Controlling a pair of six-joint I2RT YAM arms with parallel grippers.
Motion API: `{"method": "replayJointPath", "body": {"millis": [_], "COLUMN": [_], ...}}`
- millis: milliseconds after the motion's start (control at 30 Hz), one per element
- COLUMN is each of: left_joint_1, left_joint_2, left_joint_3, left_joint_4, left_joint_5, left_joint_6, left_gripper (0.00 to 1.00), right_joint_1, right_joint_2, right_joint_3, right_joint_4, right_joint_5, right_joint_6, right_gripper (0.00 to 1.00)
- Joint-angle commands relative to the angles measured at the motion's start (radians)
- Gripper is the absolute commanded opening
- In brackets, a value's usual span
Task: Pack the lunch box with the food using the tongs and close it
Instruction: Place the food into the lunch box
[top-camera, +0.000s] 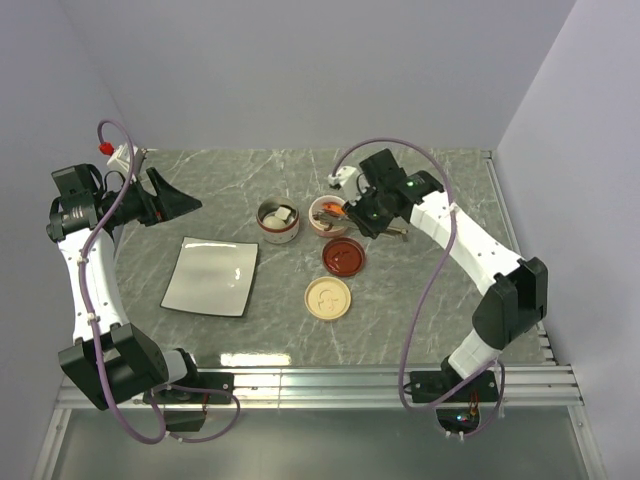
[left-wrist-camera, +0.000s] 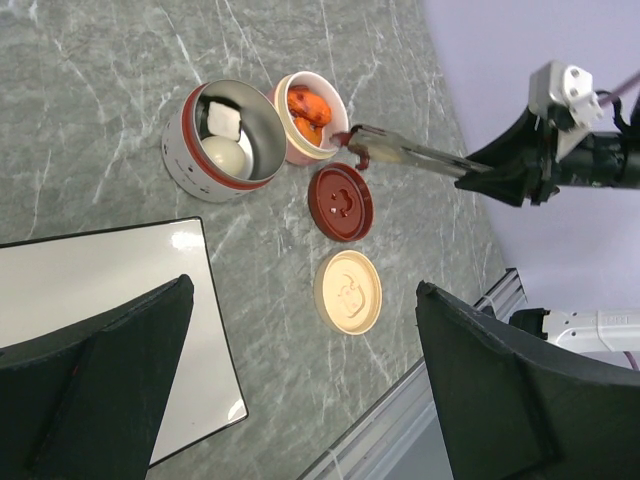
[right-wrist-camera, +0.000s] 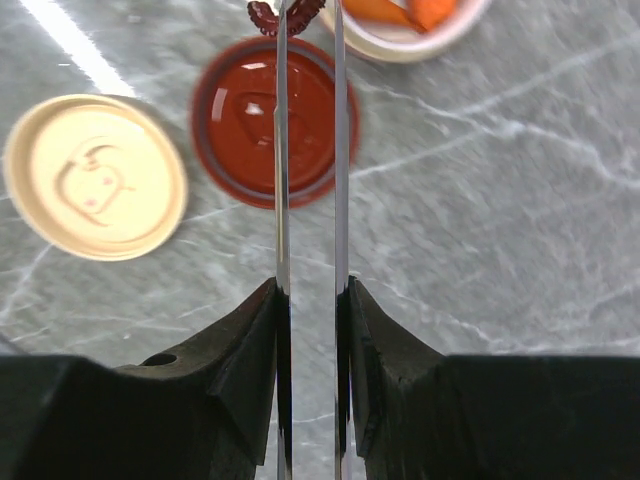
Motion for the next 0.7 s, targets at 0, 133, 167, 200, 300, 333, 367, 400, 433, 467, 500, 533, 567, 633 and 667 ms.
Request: {"method": "replayJointPath", "body": {"millis": [0, 133, 167, 200, 300, 333, 367, 400, 433, 467, 500, 533, 567, 633, 667], "left_joint_1": [0.004, 0.005, 0.005, 0.005, 0.004, 0.005, 0.004, 0.004, 0.004, 0.005, 0.004, 0.005, 0.005, 0.005, 0.005], "left_joint_2": [-0.010, -0.010, -0.010, -0.010, -0.007, -0.006, -0.004, -0.006, -0.006, -0.004, -0.004, -0.006, -0.004, -0.003, -0.001], "left_joint_3": [0.041, 0.044, 0.044, 0.042, 0.044, 0.044, 0.042, 0.041, 0.039, 0.039, 0.036, 0.036, 0.035, 0.030, 0.029], "left_joint_4": [0.019, 0.009, 0.008, 0.008, 0.008, 0.008, 0.009, 0.009, 0.008, 0.009, 0.008, 0.008, 0.011, 0.012, 0.012], "left_joint_5": [0.028, 0.019, 0.019, 0.017, 0.019, 0.017, 0.016, 0.014, 0.013, 0.013, 0.011, 0.010, 0.010, 0.010, 0.010], "left_joint_6": [-0.005, 0.002, 0.006, 0.006, 0.004, 0.004, 0.004, 0.006, 0.006, 0.007, 0.009, 0.009, 0.009, 0.009, 0.009], "left_gripper": [0.99, 0.99, 0.99, 1.00, 0.99, 0.99, 0.99, 0.99, 0.99, 0.99, 0.99, 0.99, 1.00, 0.99, 0.99], "right_joint_1": [-0.062, -0.105, -0.108, -0.117, -0.122, -0.122, -0.120, -0.120, -0.122, -0.119, -0.122, -0.120, -0.120, -0.120, -0.122], "right_joint_2": [0.035, 0.099, 0.110, 0.122, 0.154, 0.164, 0.177, 0.185, 0.200, 0.205, 0.213, 0.225, 0.231, 0.246, 0.250], "right_joint_3": [0.040, 0.065, 0.071, 0.075, 0.097, 0.104, 0.115, 0.138, 0.149, 0.158, 0.173, 0.180, 0.186, 0.197, 0.200], "right_joint_4": [0.031, 0.054, 0.059, 0.062, 0.080, 0.085, 0.085, 0.082, 0.079, 0.075, 0.074, 0.072, 0.069, 0.071, 0.071], "right_joint_5": [-0.008, -0.020, -0.022, -0.025, -0.025, -0.023, -0.023, -0.028, -0.029, -0.031, -0.034, -0.037, -0.037, -0.035, -0.037], "right_joint_6": [0.007, 0.014, 0.012, 0.007, -0.003, -0.003, -0.003, -0.002, -0.002, 0.000, -0.002, -0.002, -0.002, -0.003, -0.003], "right_gripper": [0.33, 0.32, 0.33, 0.32, 0.33, 0.33, 0.33, 0.33, 0.33, 0.33, 0.33, 0.33, 0.33, 0.33, 0.33]}}
